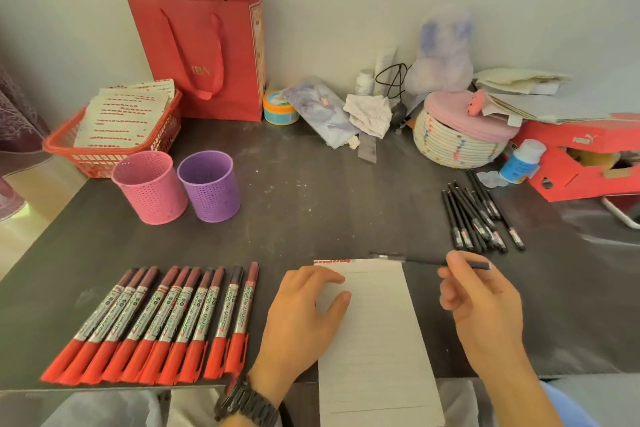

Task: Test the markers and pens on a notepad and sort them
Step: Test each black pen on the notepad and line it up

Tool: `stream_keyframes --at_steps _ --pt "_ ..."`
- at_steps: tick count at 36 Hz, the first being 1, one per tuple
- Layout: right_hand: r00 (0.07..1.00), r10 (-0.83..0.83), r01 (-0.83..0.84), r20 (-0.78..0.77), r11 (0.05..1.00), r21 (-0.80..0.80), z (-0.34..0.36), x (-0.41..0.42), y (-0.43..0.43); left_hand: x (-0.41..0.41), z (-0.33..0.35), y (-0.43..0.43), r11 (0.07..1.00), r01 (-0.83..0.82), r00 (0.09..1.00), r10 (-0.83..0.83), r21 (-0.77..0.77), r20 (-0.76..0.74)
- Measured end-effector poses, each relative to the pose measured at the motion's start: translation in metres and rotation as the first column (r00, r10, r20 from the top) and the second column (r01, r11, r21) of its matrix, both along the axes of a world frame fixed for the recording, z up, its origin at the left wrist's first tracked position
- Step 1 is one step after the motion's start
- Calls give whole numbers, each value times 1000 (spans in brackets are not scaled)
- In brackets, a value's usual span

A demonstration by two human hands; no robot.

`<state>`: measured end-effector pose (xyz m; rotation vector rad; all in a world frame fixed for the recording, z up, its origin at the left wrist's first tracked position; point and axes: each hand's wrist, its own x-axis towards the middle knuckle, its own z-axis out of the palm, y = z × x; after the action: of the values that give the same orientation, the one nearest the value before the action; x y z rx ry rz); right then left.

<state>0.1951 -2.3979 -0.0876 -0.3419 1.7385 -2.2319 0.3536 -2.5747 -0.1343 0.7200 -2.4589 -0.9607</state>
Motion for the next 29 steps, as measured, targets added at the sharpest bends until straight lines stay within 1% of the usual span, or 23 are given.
stream_keyframes --at_steps 2,4,7,10,11,13,15,17,19,22,26,29 --pt "998 -7 6 62 1000 11 8 -12 16 -3 -5 2 994 27 999 -22 -104 50" --pt "997 -24 20 67 998 61 16 -24 32 -5 -9 3 986 32 997 -21 -166 70" --pt "996 -87 87 -4 978 188 27 -44 55 -7 -12 2 981 17 998 -4 -194 68" --pt "986 -110 151 -128 914 377 29 -67 68 -9 -12 1 978 12 996 8 -207 93" --pt "981 -79 152 -175 878 453 29 -74 69 -9 -11 1 977 12 995 10 -212 99" --pt "971 31 127 -236 771 624 26 -86 69 -10 -10 2 976 9 994 15 -218 106" --pt "958 165 84 -236 622 778 20 -95 65 -10 -9 2 976 9 993 17 -218 115" --pt "936 274 72 -221 464 883 16 -97 59 -8 -8 2 975 16 994 8 -220 108" --pt "916 340 89 -213 346 934 14 -95 53 -7 -6 2 975 31 994 -6 -220 111" --pt "899 392 93 -194 261 961 11 -89 46 -5 -3 3 977 50 991 -23 -206 132" --pt "899 389 122 -200 218 968 8 -77 44 -5 0 4 983 55 989 -30 -178 142" --pt "897 385 125 -216 249 960 5 -69 52 -5 -2 4 981 62 990 -38 -181 134"
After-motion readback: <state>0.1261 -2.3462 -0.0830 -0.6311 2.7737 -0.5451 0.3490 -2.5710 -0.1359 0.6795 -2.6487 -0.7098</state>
